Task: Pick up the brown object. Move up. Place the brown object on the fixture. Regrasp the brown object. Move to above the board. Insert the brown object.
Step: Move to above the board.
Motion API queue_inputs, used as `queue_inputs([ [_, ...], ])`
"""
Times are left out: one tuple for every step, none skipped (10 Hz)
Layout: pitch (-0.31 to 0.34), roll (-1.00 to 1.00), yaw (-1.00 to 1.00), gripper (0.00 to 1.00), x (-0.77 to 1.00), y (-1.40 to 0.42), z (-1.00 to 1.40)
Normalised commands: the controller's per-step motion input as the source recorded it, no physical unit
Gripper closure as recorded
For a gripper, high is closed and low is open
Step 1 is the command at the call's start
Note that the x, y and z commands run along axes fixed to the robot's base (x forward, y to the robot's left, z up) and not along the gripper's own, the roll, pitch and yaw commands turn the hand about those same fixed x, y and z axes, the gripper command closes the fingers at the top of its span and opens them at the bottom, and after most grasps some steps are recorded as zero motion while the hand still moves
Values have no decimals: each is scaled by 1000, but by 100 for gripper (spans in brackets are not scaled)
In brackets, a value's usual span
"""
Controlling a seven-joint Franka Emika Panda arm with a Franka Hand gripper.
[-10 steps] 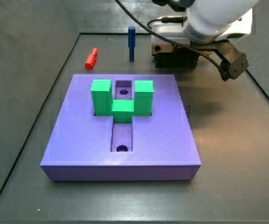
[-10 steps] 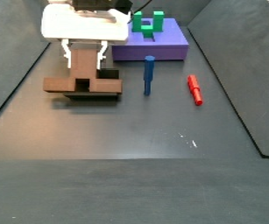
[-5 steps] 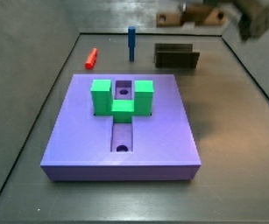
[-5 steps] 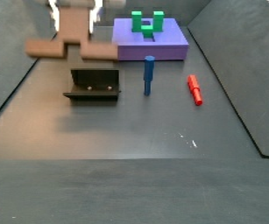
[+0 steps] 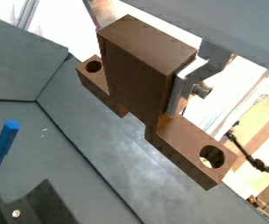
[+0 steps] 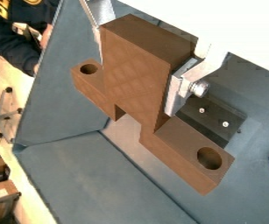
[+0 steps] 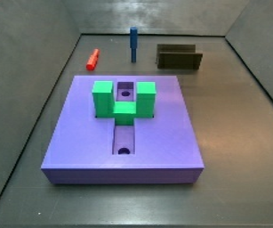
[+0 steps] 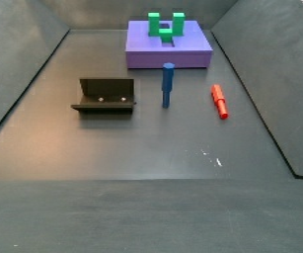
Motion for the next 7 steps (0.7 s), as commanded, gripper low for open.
queue_inputs([
  [119,7,24,100,49,-25,219],
  [176,-1000,-39,100,-1085,-1400,287],
  [165,-1000,-32,100,-1106,-1400,264],
  [134,-1000,-12,100,-1197,-1400,271],
  [134,-1000,-1,100,-1207,-1400,251],
  [134,-1000,7,100,-1192,-1400,255],
  [129,-1000,20,100,-1198,-1400,251],
])
